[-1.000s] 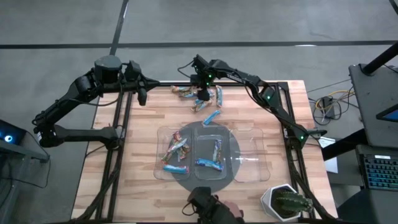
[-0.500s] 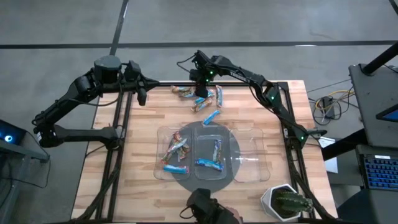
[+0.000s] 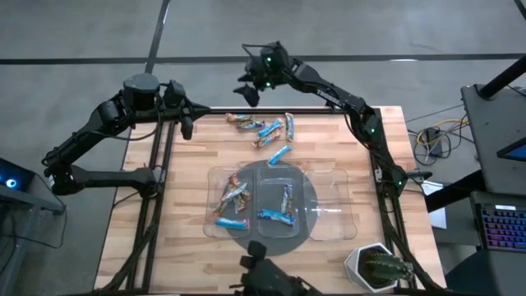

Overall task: Pick and place Granola Bars by type
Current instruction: Put the blue granola bar into the middle transparent bin

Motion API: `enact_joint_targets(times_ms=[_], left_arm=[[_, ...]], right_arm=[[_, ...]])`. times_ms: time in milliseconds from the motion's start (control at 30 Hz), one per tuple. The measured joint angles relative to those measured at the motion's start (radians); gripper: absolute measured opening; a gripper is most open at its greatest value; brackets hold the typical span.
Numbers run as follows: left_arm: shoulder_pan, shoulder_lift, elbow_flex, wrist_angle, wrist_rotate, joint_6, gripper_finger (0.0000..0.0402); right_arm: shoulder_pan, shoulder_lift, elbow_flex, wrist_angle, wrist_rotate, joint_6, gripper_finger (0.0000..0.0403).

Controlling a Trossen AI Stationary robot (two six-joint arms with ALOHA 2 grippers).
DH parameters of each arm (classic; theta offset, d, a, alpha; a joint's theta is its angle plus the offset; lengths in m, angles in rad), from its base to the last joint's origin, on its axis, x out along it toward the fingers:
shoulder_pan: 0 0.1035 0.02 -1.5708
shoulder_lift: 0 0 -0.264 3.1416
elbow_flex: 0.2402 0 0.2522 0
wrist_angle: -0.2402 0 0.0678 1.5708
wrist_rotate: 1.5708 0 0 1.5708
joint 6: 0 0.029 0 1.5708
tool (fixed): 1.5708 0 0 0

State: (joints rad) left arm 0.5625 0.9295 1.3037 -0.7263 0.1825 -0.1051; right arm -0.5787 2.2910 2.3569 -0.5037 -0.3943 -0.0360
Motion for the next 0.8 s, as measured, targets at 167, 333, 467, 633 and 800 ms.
enact_joint_targets(times_ms=[167,333,467,633,800], left_arm=[[0.0,-0.007,0.0,-0.001,0.0,0.007,0.0],[0.0,-0.012,0.0,-0.006,0.0,0.023,0.0],[0.0,-0.015,0.0,-0.018,0.0,0.024,0.0],[0.0,-0.021,0.0,-0.028,0.0,0.024,0.0],[0.0,-0.03,0.0,-0.033,0.0,0.024,0.0]], right_arm=[[0.001,-0.014,0.0,0.077,-0.002,0.096,0.0237],[0.008,0.011,0.0,0.065,-0.003,0.109,0.0235],[0.016,0.044,-0.001,0.063,-0.007,0.128,0.0235],[0.016,0.098,-0.001,0.055,-0.02,0.146,0.0234],[0.016,0.141,-0.001,0.009,-0.03,0.13,0.0228]])
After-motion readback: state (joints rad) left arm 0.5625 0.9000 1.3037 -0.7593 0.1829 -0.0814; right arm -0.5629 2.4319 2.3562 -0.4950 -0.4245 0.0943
